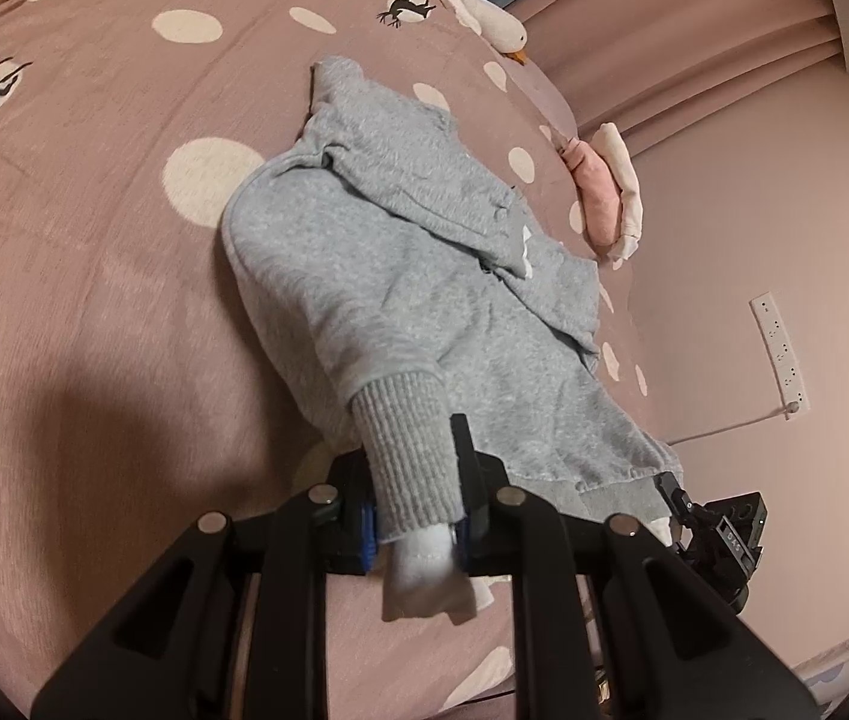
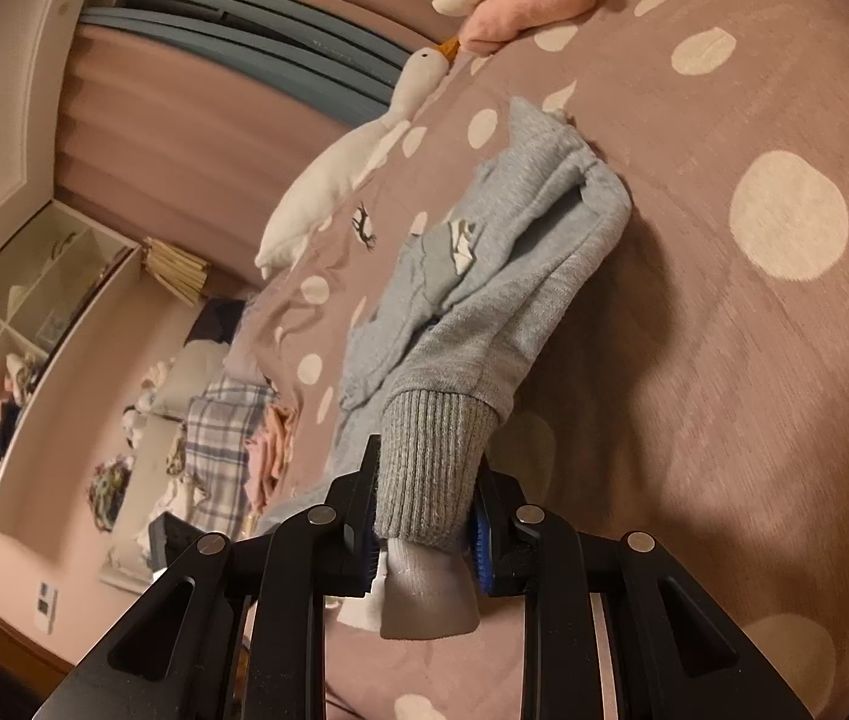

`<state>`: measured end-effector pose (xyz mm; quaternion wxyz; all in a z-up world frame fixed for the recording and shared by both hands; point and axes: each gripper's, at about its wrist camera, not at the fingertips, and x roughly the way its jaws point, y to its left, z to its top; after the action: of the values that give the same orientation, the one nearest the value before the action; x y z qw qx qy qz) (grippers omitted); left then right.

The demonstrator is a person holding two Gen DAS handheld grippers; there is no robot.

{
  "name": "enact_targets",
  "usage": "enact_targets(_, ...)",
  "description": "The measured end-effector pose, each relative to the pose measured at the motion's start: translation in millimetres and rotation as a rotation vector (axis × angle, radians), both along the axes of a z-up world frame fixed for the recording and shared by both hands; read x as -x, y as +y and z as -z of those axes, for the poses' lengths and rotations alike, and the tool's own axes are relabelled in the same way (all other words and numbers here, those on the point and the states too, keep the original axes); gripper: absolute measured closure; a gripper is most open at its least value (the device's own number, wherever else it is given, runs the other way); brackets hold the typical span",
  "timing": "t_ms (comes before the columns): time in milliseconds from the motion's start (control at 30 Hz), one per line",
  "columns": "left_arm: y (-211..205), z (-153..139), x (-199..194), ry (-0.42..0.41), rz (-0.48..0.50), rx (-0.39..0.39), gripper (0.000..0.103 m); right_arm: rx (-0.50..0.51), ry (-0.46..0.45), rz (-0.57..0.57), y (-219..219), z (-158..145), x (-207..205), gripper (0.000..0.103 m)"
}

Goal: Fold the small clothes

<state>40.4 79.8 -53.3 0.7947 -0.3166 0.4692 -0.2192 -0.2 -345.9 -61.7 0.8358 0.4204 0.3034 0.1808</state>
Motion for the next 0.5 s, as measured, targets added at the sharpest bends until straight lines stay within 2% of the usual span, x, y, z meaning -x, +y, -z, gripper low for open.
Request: enact_targets(500, 0.9, -11.2, -22.5, -0.010, 0.004, 0.019, 0.087, -0.009, -0.053, 0.004, -2.0, -13.7, -15.2, 0.078)
